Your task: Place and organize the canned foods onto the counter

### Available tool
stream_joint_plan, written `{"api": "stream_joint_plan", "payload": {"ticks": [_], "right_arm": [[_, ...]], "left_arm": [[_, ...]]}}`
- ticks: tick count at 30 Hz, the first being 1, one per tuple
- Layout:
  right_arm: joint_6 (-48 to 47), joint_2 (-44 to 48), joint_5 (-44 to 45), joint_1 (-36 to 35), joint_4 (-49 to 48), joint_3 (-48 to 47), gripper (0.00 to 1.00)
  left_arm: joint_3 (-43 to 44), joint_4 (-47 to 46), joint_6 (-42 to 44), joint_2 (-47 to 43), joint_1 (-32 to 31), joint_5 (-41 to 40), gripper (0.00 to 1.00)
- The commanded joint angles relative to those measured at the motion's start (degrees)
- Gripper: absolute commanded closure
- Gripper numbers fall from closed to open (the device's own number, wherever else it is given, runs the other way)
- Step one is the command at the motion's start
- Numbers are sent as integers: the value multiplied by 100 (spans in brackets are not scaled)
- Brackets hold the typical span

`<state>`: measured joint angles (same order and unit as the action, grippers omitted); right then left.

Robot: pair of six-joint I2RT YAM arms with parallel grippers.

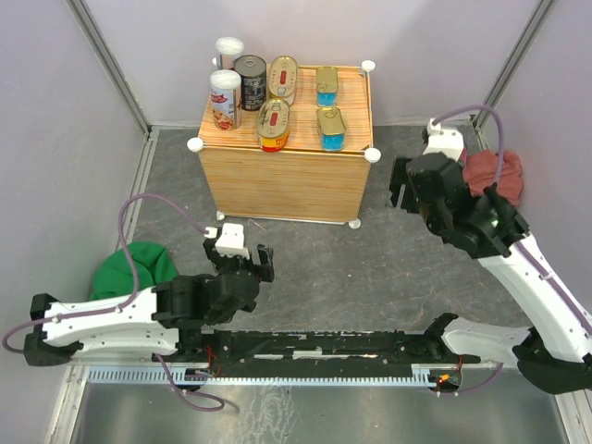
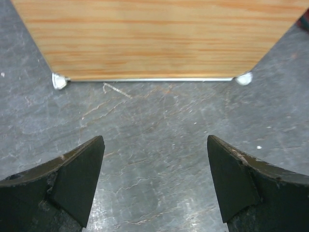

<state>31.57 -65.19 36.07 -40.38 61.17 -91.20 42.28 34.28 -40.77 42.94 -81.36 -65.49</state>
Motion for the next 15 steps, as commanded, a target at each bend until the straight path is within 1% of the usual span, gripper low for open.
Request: {"api": "stream_joint_plan", "payload": {"ticks": [1, 2, 3, 4, 5, 6, 10, 15], "right_arm": [[205, 708, 5, 38, -517, 1253, 13], [258, 915, -7, 37, -649, 1564, 12], [338, 1073, 6, 31, -708, 1799, 7], [413, 1228, 21, 30, -733, 2012, 5], [498, 1351, 45, 35, -722, 2186, 1], [613, 1460, 76, 34, -690, 2323, 0], [1141, 1792, 260, 32, -395, 2772, 1], [1433, 1887, 565, 34, 106, 2851, 1]], "left_arm": [[-475, -993, 508, 69, 939, 1222, 7], [-583, -1184, 623, 77, 1171, 1637, 7], [-668, -1357, 725, 87, 1378, 1942, 7], [-749, -1543, 827, 92, 1540, 2191, 7], [-807, -1704, 950, 108, 1660, 2408, 7], [-865, -1856, 1021, 126, 1737, 2572, 7], [-987, -2215, 1115, 155, 1842, 2775, 7], [-1081, -2291, 1019, 51, 1870, 2707, 6]]}}
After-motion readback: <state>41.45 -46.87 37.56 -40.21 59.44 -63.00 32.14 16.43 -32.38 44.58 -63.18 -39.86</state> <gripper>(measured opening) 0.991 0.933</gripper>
